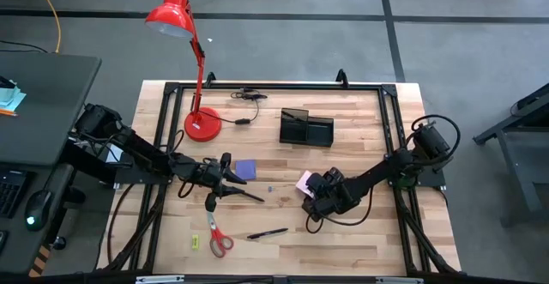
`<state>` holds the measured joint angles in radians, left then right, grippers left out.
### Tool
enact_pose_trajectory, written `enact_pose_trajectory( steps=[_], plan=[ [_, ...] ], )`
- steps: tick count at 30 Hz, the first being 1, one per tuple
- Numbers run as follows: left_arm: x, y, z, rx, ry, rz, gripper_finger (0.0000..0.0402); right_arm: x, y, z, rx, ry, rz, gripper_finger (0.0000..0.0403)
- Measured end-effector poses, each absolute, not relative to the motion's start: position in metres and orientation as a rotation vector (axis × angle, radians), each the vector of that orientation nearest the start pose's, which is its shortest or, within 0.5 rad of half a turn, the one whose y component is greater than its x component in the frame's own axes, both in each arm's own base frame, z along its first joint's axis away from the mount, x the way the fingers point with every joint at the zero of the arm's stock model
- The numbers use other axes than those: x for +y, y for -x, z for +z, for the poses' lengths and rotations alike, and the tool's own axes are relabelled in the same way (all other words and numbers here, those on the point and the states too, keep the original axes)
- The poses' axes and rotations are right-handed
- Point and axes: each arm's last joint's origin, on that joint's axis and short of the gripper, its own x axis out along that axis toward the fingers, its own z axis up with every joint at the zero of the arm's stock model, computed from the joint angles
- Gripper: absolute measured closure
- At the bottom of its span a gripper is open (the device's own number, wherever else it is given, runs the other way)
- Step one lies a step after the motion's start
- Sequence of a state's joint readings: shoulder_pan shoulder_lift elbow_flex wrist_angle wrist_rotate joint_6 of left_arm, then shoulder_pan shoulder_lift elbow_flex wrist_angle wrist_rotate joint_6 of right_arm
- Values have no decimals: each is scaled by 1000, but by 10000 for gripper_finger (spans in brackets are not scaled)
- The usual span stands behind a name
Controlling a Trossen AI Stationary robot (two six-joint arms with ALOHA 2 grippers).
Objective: Pick and place office supplies into organizer
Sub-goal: Put the pink sticky note into the black desk organizer
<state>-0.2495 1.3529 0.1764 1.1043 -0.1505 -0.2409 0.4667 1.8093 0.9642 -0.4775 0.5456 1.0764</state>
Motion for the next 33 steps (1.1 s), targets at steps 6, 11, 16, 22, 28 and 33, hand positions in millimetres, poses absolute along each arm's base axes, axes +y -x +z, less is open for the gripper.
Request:
enact_pose_trajectory(
  steps=[6, 11, 16, 22, 28, 33],
  plan=[
    [-47, -203, 151, 82, 226, -90, 284, 126, -287, 128, 884, -304, -679, 76],
    [-47, -203, 151, 82, 226, -90, 284, 126, -288, 131, 769, -304, -751, 76],
    [-47, -203, 151, 82, 234, -89, 284, 126, -285, 133, 669, -306, -829, 76],
    [-47, -203, 151, 80, 246, -72, 284, 119, -283, 133, 620, -341, -911, 76],
    [-47, -203, 151, 79, 253, -62, 284, 96, -281, 136, 628, -348, -1035, 76],
    [-46, -203, 151, 79, 263, -61, 284, 75, -280, 152, 607, -372, -1101, 76]
  ],
)
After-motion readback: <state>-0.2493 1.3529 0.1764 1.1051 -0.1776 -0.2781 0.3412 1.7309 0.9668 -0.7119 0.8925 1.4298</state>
